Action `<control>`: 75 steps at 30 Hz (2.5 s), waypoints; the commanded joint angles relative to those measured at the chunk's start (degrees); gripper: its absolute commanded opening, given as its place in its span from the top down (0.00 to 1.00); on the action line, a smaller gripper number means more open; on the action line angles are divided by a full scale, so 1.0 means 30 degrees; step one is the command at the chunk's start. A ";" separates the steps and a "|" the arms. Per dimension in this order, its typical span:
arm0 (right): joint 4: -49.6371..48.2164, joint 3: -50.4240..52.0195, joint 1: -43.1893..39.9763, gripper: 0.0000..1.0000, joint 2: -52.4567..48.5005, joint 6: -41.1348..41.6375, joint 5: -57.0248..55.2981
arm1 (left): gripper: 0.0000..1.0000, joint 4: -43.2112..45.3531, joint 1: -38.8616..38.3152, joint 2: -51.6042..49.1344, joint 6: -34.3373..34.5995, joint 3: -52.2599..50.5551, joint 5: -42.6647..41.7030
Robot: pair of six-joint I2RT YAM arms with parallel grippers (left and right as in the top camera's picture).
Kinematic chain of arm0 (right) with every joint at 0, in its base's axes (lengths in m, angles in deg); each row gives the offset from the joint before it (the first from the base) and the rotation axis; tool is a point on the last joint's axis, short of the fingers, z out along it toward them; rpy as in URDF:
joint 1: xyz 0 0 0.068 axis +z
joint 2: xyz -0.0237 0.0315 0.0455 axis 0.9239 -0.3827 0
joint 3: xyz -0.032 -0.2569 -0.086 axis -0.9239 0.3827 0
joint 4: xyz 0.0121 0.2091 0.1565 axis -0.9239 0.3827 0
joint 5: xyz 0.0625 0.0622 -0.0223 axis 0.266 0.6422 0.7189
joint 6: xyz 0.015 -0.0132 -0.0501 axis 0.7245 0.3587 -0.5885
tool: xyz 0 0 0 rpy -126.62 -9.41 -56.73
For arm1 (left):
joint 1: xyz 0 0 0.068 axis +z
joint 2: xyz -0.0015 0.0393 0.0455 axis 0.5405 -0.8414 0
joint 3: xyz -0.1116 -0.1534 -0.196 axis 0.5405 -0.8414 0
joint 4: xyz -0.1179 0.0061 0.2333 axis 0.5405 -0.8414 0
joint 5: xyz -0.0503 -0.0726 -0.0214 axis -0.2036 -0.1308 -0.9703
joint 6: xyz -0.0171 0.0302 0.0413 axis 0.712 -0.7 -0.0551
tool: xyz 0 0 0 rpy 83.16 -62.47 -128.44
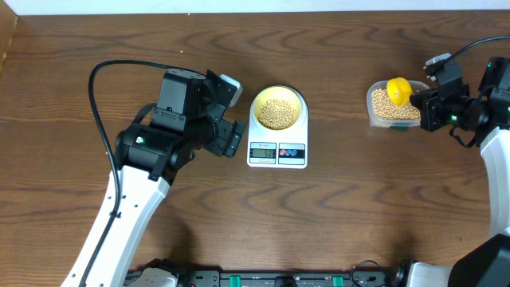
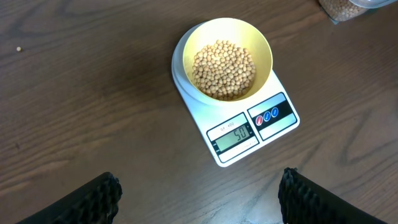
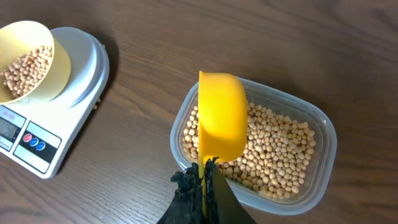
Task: Scoop item into bowl and weigh 50g on scale
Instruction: 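Lower the yellow scoop into the soybean tub with the right gripper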
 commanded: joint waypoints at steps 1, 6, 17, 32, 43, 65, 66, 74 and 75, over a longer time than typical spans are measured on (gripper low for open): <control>-0.0007 -0.0277 0.0117 0.99 0.0291 -0.1778 0.0058 | 0.17 -0.0066 0.0073 -0.0051 -0.0255 -0.0007 -0.0233; -0.0211 -0.0277 0.0175 0.99 0.0284 -0.2565 -0.0561 | 0.17 -0.0066 0.0073 -0.0051 -0.0248 -0.0007 -0.0233; -0.0153 -0.0277 0.1078 0.99 0.0270 -0.2849 -0.3373 | 0.17 -0.0066 0.0073 -0.0051 -0.0248 -0.0007 -0.0233; -0.0342 -0.0255 0.1071 0.98 0.0066 1.0856 -0.4328 | 0.17 -0.0066 0.0073 -0.0051 -0.0255 -0.0007 -0.0233; -0.3060 -0.0219 0.1086 0.99 -0.2601 1.9839 -0.5756 | 0.17 -0.0066 0.0073 -0.0051 -0.0255 -0.0007 -0.0233; -0.3045 -0.0226 0.1078 0.53 -0.4087 2.0152 -0.4175 | 0.17 -0.0066 0.0073 -0.0051 -0.0248 -0.0007 -0.0233; -0.2987 -0.0226 0.1078 0.48 -0.4087 2.0130 -0.4175 | 0.17 -0.0066 0.0073 -0.0051 -0.0248 -0.0007 -0.0233; -0.1741 -0.0226 0.1078 0.21 -0.4080 1.8935 -0.4167 | 0.17 -0.0066 0.0073 -0.0051 -0.0248 -0.0007 -0.0233; -0.1523 -0.0226 0.1078 0.19 -0.4080 1.8666 -0.4167 | 0.17 -0.0066 0.0073 -0.0051 -0.0255 -0.0007 -0.0233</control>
